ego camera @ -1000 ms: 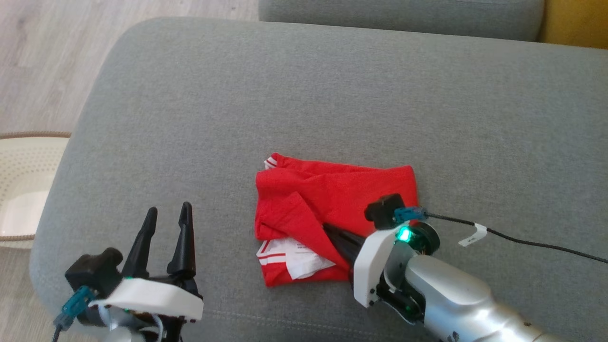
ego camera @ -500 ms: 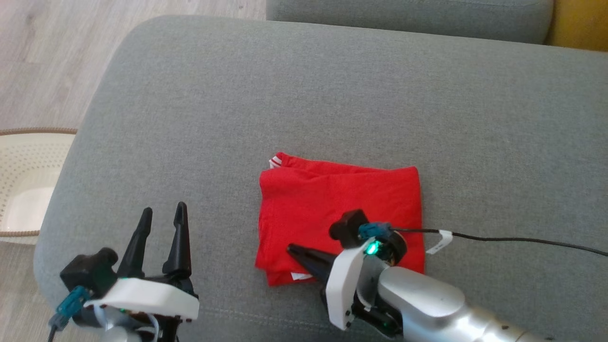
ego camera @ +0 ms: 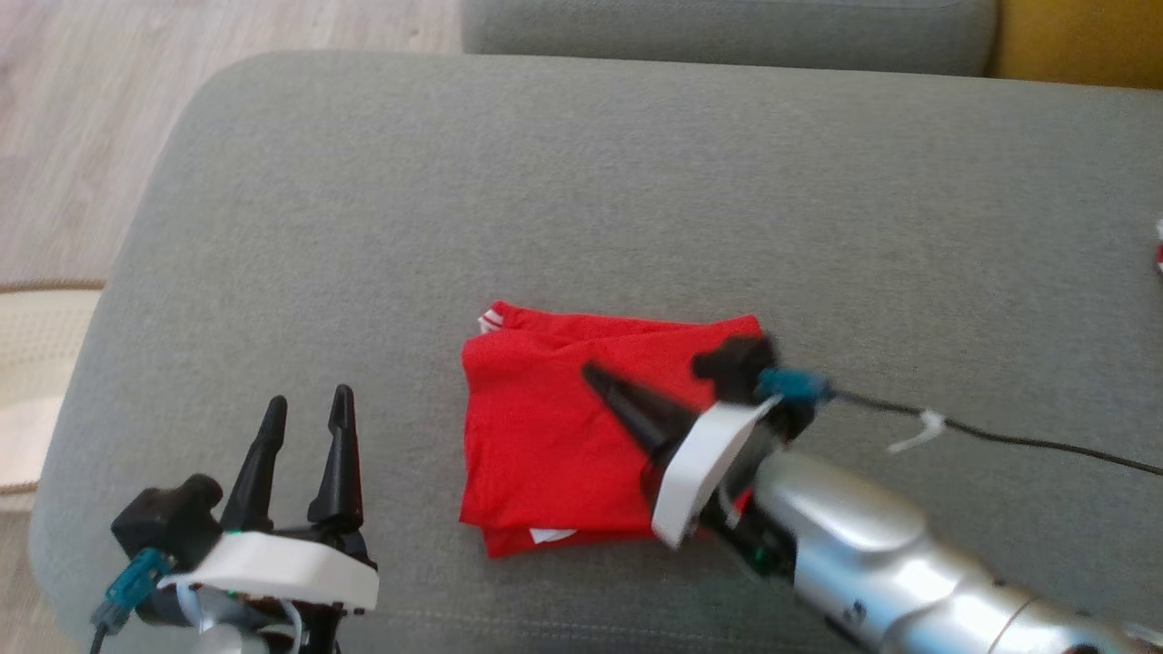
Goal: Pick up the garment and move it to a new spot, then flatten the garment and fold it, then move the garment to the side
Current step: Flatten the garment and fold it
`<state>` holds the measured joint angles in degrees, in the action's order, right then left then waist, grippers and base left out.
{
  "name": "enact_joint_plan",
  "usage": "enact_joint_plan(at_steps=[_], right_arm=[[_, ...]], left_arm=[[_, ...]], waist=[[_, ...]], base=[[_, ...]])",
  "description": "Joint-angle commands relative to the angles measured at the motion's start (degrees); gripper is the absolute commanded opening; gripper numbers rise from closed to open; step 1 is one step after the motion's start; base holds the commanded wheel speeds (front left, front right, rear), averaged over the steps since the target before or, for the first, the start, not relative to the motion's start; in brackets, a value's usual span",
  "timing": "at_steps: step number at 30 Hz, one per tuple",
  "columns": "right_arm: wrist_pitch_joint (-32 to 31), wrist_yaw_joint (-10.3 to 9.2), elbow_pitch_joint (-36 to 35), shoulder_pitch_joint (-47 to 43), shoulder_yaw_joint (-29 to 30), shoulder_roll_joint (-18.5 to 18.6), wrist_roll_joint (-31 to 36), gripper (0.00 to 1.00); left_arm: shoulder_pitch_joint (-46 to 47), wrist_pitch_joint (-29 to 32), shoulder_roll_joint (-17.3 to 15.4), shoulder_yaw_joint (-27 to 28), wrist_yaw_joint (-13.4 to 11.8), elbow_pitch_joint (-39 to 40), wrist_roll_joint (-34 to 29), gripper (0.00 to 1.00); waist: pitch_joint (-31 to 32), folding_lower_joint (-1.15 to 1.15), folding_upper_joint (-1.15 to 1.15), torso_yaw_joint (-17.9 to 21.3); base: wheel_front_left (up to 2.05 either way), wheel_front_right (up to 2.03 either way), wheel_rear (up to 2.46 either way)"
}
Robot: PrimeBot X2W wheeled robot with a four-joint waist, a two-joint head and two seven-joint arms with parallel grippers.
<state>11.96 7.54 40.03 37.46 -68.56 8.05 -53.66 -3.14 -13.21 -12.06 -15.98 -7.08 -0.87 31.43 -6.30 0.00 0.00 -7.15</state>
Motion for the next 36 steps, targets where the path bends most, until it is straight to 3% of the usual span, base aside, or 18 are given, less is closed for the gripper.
enact_joint_plan(at_steps=[1,5,11,23,27,36], right_arm=[[1.66,-0.05,-0.45,1.37,2.44,-0.32,0.61,0.29],[2.92,-0.05,1.26,0.99,9.25,-0.34,3.80,0.99],[3.02,-0.05,-2.84,-4.51,25.48,-0.39,15.03,1.00],[3.03,-0.05,-15.16,-23.72,54.98,-4.66,37.32,1.00],[3.03,-0.05,-19.10,-27.76,59.88,-5.11,40.87,1.00],[2.86,-0.05,-22.89,-31.68,62.17,-5.16,41.35,1.00]], left_arm=[[2.77,-0.60,-0.86,2.04,-0.20,2.02,-0.42,1.00],[3.28,-0.83,-0.70,1.60,-0.41,1.66,-1.34,1.00],[3.49,-1.32,0.44,1.30,-1.09,0.77,-2.77,1.00],[0.67,-1.76,3.42,2.67,-1.13,-0.89,-6.61,1.00],[-1.09,-1.77,4.27,4.00,-0.91,-0.51,-8.54,1.00],[-3.49,-1.78,5.76,6.36,-0.09,-0.03,-11.66,1.00]], waist=[[0.63,0.00,0.00,0.94],[1.82,0.00,0.00,2.64],[3.84,0.00,0.00,4.94],[7.52,0.00,0.00,6.50],[7.90,0.00,0.00,6.81],[7.89,0.00,0.00,7.41]], base=[[0.00,0.00,0.00],[0.00,0.00,0.00],[0.00,0.00,0.00],[0.00,0.00,0.00],[0.00,0.00,0.00],[0.00,0.00,0.00]])
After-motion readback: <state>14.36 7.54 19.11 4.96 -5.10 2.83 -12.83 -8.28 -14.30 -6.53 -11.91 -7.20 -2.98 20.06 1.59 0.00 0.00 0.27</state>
